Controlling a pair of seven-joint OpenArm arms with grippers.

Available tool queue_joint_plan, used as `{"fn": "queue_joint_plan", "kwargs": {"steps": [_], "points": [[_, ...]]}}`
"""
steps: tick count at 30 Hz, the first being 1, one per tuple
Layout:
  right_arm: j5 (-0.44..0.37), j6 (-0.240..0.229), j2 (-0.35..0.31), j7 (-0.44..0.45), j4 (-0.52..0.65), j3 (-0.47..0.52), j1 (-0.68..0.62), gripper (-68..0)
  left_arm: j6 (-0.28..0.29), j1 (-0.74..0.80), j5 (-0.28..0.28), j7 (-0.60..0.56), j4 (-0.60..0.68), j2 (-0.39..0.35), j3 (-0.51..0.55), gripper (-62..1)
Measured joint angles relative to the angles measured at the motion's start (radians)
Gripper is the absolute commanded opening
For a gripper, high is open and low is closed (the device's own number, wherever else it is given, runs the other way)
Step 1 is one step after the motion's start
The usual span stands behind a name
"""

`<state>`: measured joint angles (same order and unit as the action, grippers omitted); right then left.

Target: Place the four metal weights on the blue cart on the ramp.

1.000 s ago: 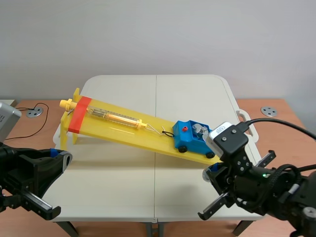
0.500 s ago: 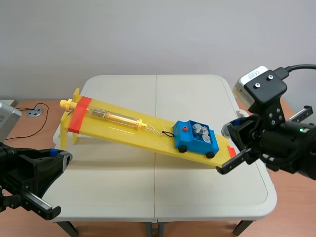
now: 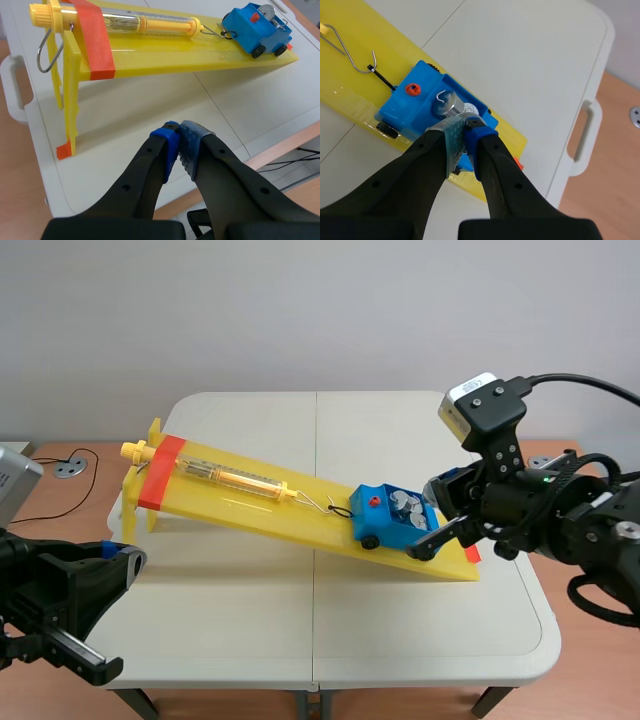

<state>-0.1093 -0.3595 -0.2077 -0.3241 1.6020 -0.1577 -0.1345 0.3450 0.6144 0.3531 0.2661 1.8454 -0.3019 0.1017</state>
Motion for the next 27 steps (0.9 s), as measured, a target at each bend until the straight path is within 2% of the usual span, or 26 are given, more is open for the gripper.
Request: {"fn": "queue_joint_plan", "kwargs": {"steps": [5,21,22,27], "points": [[0.000,0.000,0.018,0.000,-0.068,-0.027,0.027,-66.9,0.000,0.000,0.000,0.000,0.000,0.000,0.000,-58.3],[0.000,0.000,0.070,0.008,-0.188,-0.029,0.104,-66.8,0.000,0.000,0.000,0.000,0.000,0.000,0.000,-58.3],[0.000,0.000,0.073,0.008,-0.192,-0.029,0.109,-65.6,0.000,0.000,0.000,0.000,0.000,0.000,0.000,-58.3],[0.000,-0.003,0.084,0.010,-0.193,-0.029,0.109,-50.3,0.000,0.000,0.000,0.000,0.000,0.000,0.000,-58.3]]}}
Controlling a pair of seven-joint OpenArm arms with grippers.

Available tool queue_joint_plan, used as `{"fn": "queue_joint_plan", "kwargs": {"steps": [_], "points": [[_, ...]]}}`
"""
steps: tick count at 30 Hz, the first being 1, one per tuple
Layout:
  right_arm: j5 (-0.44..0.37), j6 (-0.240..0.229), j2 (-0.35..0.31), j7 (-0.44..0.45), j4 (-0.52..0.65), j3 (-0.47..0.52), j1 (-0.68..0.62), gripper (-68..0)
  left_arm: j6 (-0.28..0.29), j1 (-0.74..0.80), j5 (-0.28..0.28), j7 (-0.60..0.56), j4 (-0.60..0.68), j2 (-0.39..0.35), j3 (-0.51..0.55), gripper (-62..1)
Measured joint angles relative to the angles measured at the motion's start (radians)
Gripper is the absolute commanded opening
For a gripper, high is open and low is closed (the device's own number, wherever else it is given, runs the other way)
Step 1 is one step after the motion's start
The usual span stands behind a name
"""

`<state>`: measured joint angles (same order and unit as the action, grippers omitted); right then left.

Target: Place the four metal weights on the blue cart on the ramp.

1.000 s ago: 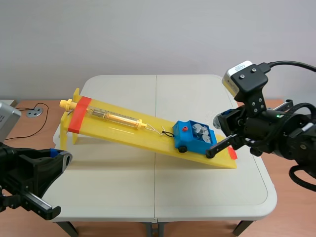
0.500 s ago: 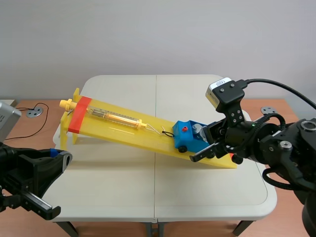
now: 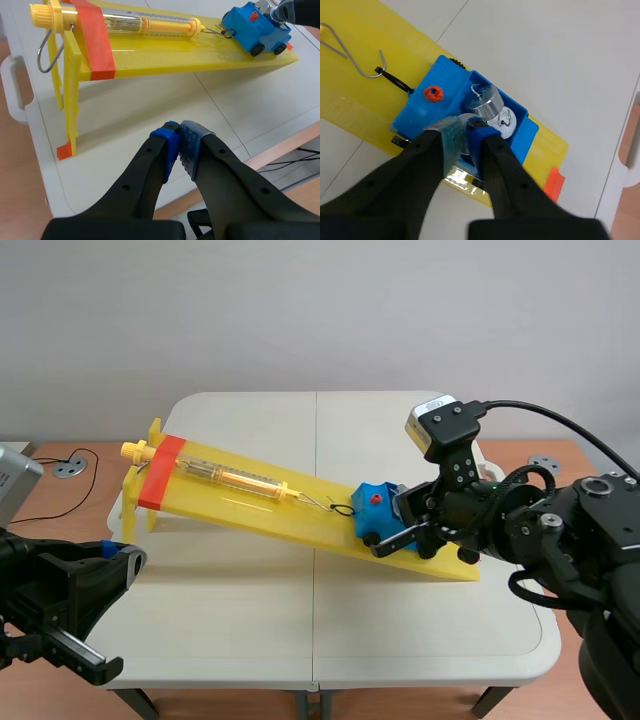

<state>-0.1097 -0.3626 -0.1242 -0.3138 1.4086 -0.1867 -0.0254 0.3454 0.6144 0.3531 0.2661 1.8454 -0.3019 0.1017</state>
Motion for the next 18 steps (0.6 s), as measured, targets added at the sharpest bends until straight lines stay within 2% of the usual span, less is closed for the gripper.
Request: {"fn": "queue_joint_plan", "kwargs": {"steps": [3,10,13,18], "points": [[-0.003,0.000,0.000,0.006,0.000,0.000,0.000,-47.0,0.000,0.000,0.000,0.000,0.000,0.000,0.000,-58.3],[-0.013,-0.019,0.000,-0.006,0.014,0.000,-0.002,-47.1,0.000,0.000,0.000,0.000,0.000,0.000,0.000,-58.3],[-0.040,-0.021,-0.002,-0.038,0.071,0.002,-0.006,-47.3,0.000,0.000,0.000,0.000,0.000,0.000,0.000,-58.3],[-0.140,-0.029,-0.037,-0.056,0.211,0.033,-0.047,-51.2,0.000,0.000,0.000,0.000,0.000,0.000,0.000,-58.3]]}}
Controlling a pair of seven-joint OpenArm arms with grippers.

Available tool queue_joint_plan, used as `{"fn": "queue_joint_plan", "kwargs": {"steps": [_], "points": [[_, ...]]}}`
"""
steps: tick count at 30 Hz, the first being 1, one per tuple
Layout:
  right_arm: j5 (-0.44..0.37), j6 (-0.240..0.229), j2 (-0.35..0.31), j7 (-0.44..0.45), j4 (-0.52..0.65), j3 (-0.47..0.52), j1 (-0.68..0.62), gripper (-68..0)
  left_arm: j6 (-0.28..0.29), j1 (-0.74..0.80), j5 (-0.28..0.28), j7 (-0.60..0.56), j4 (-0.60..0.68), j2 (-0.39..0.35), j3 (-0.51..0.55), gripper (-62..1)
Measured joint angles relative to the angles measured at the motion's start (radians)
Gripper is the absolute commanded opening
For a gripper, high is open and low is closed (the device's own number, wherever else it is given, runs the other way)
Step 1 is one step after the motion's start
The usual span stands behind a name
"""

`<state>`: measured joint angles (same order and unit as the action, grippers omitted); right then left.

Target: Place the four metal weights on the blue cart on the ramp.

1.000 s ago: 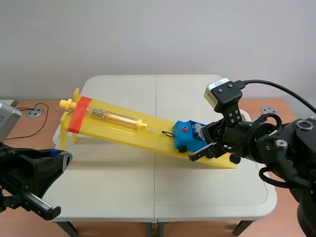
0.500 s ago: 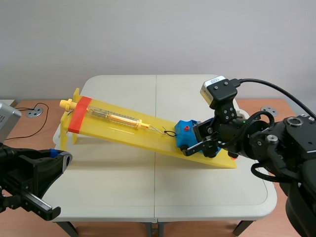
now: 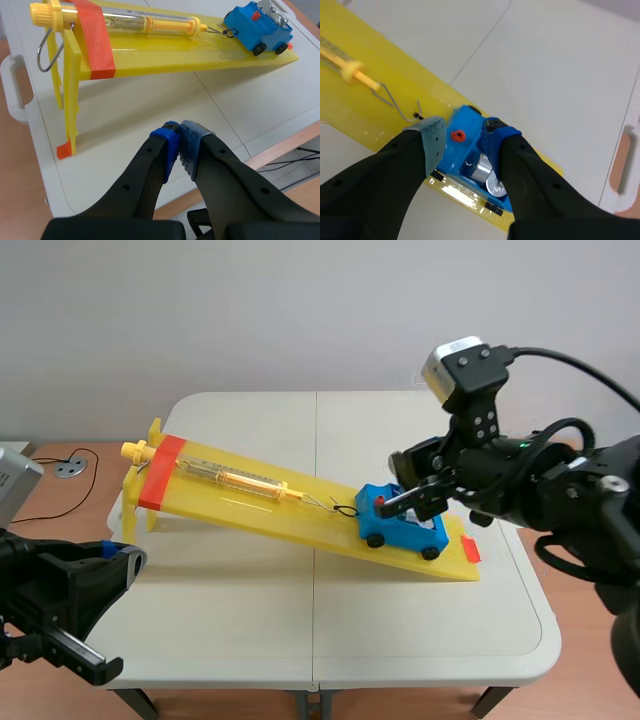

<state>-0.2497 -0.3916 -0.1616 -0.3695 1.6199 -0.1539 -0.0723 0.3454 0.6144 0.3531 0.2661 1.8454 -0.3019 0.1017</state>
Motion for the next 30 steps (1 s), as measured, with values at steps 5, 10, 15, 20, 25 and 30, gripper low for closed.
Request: {"fn": "queue_joint_plan", "kwargs": {"steps": [5,10,15,20,25,30], "points": [[-0.108,-0.028,-0.071,-0.019,0.115,0.092,-0.103,-55.7,0.000,-0.005,-0.010,0.000,0.001,0.003,0.000,-58.3],[-0.172,-0.069,-0.138,-0.045,0.190,0.220,-0.243,-56.3,0.000,-0.056,-0.041,0.007,0.002,0.039,-0.011,-58.3],[-0.251,-0.142,-0.158,-0.079,0.249,0.385,-0.383,-57.3,0.000,-0.123,-0.099,0.008,0.002,0.073,-0.081,-58.3],[-0.335,-0.233,-0.158,-0.130,0.303,0.542,-0.512,-61.4,-0.002,-0.185,-0.198,0.008,0.002,0.121,-0.165,-58.3],[-0.406,-0.310,-0.158,-0.169,0.318,0.671,-0.646,-64.3,-0.012,-0.239,-0.293,0.007,0.002,0.171,-0.226,-58.3],[-0.417,-0.335,-0.158,-0.194,0.318,0.759,-0.779,-64.3,-0.039,-0.303,-0.367,0.006,-0.017,0.201,-0.274,-58.3]]}}
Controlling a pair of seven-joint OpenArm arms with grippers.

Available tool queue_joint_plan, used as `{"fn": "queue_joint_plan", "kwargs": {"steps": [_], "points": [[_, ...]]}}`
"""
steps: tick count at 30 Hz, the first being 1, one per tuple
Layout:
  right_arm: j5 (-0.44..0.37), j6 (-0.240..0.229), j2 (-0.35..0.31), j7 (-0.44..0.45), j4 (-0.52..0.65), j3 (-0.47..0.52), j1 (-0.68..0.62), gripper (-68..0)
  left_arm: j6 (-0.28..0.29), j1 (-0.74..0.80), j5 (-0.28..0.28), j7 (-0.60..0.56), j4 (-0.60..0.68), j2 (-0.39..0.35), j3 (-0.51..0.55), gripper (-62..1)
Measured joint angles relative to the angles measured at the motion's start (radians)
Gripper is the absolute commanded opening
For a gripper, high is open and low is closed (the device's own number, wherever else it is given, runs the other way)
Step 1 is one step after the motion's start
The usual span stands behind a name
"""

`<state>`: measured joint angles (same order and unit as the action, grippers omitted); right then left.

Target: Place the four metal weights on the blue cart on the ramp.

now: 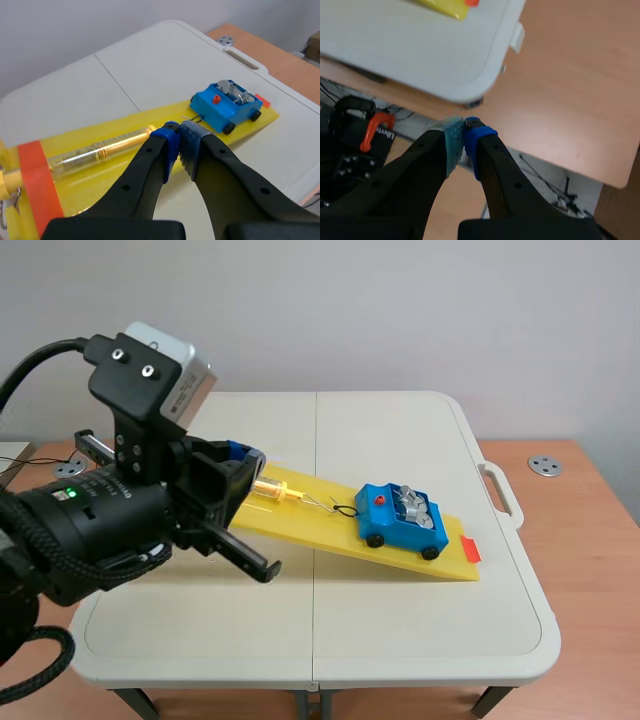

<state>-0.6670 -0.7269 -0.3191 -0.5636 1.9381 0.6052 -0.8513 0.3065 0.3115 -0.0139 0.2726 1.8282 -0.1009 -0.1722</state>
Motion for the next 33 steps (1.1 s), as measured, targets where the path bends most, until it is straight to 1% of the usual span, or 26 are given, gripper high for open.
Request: {"fn": "queue_joint_plan", "kwargs": {"steps": [5,8,10,14,20,24,33], "points": [[0.000,0.000,0.000,-0.019,0.000,0.053,-0.122,-64.3,-0.023,-0.063,-0.039,-0.016,-0.073,0.001,-0.029,-58.3],[0.000,0.001,0.000,-0.019,0.000,0.075,-0.184,-64.3,-0.056,-0.089,-0.077,-0.019,-0.124,0.001,-0.040,-58.3],[0.000,0.001,0.001,-0.019,0.000,0.089,-0.214,-64.3,-0.074,-0.103,-0.095,-0.024,-0.156,0.001,-0.043,-58.3],[0.000,0.001,0.009,-0.022,0.000,0.109,-0.247,-64.3,-0.106,-0.132,-0.112,-0.035,-0.216,0.001,-0.043,-58.3],[0.000,0.002,0.012,-0.022,0.000,0.109,-0.261,-64.3,-0.150,-0.187,-0.117,-0.042,-0.313,0.001,-0.043,-58.3],[0.000,0.001,0.011,-0.021,0.000,0.109,-0.261,-64.3,-0.150,-0.198,-0.117,-0.045,-0.346,0.001,-0.043,-58.3],[0.000,0.001,0.011,-0.022,0.000,0.109,-0.261,-64.3,-0.150,-0.198,-0.117,-0.045,-0.348,0.001,-0.043,-58.3]]}}
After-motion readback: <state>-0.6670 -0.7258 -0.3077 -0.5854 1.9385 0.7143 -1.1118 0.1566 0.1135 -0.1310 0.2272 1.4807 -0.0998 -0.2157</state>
